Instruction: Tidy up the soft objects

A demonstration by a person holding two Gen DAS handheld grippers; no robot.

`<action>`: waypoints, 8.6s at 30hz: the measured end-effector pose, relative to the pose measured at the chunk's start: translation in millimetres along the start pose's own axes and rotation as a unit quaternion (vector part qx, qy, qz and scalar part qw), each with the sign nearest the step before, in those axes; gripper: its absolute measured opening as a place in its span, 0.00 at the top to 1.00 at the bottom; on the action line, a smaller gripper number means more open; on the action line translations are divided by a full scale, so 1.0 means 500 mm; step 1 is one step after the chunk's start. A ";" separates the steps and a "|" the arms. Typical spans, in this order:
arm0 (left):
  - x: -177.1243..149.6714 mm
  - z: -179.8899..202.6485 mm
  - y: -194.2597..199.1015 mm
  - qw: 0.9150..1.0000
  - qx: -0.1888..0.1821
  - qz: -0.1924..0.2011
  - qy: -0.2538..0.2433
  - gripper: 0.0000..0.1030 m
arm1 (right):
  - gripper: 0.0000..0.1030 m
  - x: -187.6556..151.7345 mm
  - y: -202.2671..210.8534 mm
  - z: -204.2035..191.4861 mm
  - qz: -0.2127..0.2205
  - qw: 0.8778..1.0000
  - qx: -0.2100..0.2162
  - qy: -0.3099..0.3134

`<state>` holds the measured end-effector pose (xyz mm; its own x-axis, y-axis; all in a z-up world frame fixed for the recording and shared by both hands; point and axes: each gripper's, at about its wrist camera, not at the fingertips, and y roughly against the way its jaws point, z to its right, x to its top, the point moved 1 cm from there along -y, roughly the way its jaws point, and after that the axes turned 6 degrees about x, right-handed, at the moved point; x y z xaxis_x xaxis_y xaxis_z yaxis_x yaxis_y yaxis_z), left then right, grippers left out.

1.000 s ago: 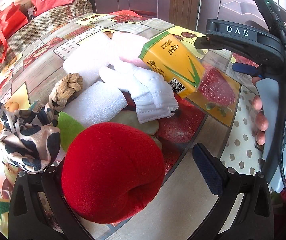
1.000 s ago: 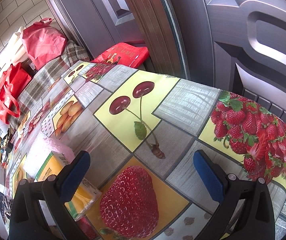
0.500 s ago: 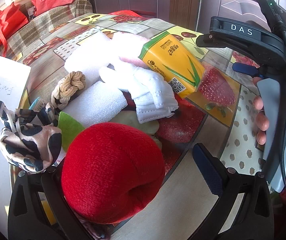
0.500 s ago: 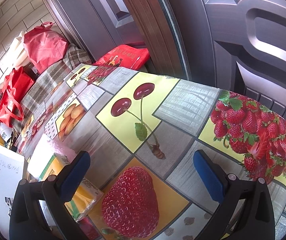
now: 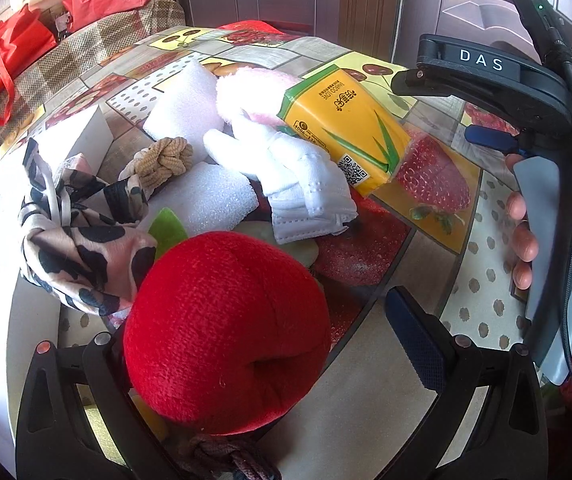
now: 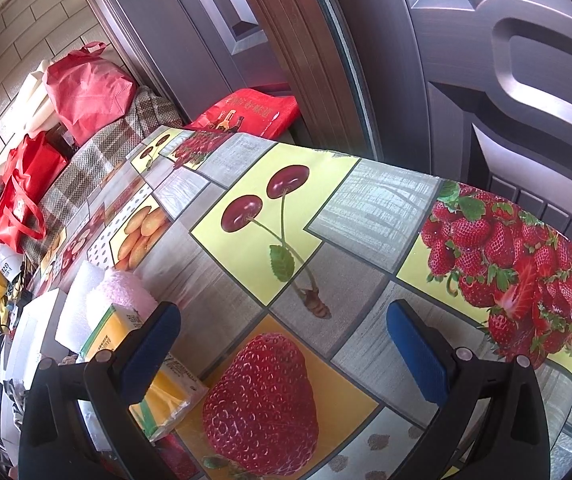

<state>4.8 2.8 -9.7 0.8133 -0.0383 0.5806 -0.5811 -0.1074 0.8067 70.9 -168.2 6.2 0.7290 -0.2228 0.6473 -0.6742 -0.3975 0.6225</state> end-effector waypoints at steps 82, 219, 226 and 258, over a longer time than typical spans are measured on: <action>-0.163 -0.152 0.184 0.994 0.040 0.099 0.004 0.35 | 0.00 -0.028 0.036 -0.165 0.003 0.944 0.153 0.292; -0.229 -0.299 0.291 0.931 0.182 0.269 0.166 0.76 | 0.50 -0.240 0.182 -0.369 0.127 0.872 0.347 0.321; -0.236 -0.351 0.288 0.920 0.207 0.269 0.196 0.76 | 0.50 -0.296 0.184 -0.441 0.102 0.850 0.377 0.353; -0.138 -0.550 0.127 0.928 0.202 0.167 0.267 0.75 | 0.48 -0.334 0.045 -0.609 0.041 0.885 0.294 0.360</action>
<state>-96.8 271.9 31.6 0.3960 0.3488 0.8494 -0.6517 -0.5449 0.5276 -101.9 131.2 46.2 0.2744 0.2678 0.9236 -0.3891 -0.8474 0.3612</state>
